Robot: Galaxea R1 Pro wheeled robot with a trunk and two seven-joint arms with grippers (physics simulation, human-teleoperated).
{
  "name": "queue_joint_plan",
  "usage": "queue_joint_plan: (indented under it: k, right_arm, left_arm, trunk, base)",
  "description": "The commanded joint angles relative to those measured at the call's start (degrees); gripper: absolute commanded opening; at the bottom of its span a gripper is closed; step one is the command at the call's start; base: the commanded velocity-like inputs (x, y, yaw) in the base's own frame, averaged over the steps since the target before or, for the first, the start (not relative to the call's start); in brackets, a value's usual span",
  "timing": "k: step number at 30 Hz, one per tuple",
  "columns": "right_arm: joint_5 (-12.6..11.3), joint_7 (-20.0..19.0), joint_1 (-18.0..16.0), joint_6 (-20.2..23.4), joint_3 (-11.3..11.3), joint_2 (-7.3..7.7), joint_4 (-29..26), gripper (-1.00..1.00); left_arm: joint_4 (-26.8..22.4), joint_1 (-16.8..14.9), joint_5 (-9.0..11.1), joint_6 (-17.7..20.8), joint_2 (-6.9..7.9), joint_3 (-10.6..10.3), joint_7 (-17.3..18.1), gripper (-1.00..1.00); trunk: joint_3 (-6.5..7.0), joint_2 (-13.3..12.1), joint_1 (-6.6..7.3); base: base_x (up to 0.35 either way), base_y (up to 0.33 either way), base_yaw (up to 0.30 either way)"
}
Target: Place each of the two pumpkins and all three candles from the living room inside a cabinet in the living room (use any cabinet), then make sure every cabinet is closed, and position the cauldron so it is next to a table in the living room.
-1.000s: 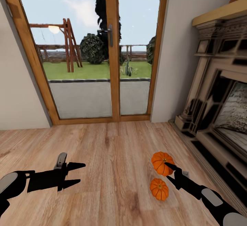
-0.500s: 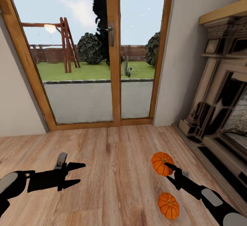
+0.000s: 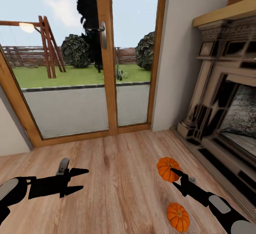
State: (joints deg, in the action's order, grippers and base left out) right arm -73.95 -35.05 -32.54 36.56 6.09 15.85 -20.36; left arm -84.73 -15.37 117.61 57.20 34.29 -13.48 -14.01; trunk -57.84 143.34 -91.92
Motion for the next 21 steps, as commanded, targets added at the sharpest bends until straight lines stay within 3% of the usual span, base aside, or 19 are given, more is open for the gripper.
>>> queue_joint_plan:
  k: [1,7,16,21]
  right_arm:
    - [-0.47,-0.11,-0.07,0.09,0.41,0.06,0.06,-1.00]
    - [-0.49,-0.11,-0.07,0.09,0.41,0.06,0.06,-1.00]
    - [-0.49,-0.11,-0.07,0.08,0.41,0.06,0.06,-1.00]
    - [-0.49,-0.11,-0.07,0.02,0.41,0.06,0.06,-1.00]
  left_arm:
    - [-0.03,-0.02,0.60,0.02,0.03,-0.02,-0.49,1.00]
    - [-0.08,-0.02,0.60,0.02,0.07,0.02,-0.49,1.00]
    - [-0.15,-0.02,0.60,0.02,0.07,-0.04,-0.49,1.00]
    - [-0.07,-0.02,0.60,0.02,0.03,-0.05,-0.49,1.00]
  trunk:
    - [-0.02,0.02,0.01]
    - [0.19,0.02,0.01]
    - [0.53,0.02,0.01]
    - [0.74,0.02,0.01]
  base:
    - [0.007,0.314,-0.276]
    - [0.002,0.264,-0.276]
    - [0.000,0.038,-0.275]
    - [0.000,0.178,-0.272]
